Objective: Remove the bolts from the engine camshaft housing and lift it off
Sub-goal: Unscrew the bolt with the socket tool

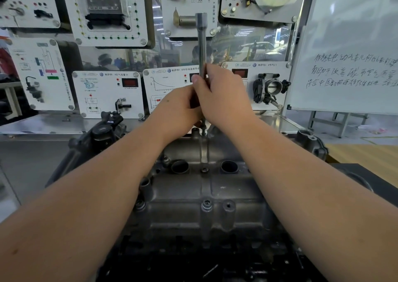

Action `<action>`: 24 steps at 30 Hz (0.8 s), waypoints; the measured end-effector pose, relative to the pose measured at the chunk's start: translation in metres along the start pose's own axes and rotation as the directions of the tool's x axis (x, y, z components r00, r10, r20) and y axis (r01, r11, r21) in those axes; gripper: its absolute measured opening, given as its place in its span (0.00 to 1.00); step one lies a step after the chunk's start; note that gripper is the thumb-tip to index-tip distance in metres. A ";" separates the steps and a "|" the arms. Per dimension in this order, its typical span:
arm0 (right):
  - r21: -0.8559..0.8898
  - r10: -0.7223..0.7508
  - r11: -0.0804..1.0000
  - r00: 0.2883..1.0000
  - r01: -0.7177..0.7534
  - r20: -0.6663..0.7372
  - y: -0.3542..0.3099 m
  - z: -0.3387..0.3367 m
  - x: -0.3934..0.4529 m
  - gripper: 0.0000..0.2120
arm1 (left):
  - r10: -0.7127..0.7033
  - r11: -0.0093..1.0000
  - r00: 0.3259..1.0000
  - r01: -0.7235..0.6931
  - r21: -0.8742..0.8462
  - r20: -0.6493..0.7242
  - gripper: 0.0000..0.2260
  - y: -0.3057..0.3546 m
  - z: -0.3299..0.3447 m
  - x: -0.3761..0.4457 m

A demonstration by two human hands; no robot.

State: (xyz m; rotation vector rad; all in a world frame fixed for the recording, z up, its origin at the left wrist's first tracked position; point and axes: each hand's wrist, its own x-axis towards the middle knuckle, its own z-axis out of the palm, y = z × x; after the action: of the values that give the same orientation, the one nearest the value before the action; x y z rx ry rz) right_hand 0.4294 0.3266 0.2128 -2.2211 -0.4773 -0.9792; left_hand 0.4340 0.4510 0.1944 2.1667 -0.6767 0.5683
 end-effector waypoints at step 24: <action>-0.312 0.230 0.937 0.951 -0.159 0.208 0.010 -0.002 0.002 0.11 | -0.211 0.974 0.918 0.226 0.006 -0.335 0.14 -0.010 -0.001 0.009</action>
State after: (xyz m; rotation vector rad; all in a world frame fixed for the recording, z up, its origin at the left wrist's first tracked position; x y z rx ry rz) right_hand 0.4352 0.3183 0.2106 -2.6137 -0.2177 -0.7127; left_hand 0.4472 0.4546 0.1942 2.0812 -0.2363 0.8099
